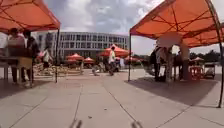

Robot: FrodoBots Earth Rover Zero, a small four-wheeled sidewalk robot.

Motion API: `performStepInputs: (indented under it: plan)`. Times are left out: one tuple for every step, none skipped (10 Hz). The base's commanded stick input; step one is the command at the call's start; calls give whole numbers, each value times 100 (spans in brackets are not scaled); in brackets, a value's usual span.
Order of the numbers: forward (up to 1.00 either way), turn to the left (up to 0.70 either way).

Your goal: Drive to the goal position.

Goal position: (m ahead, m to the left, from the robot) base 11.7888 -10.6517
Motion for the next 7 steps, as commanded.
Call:
performStepInputs:
  plan:
    - [85,1]
    - [85,1]
    - [85,1]
    - [85,1]
    - [85,-1]
    - [85,-1]
    - [85,-1]
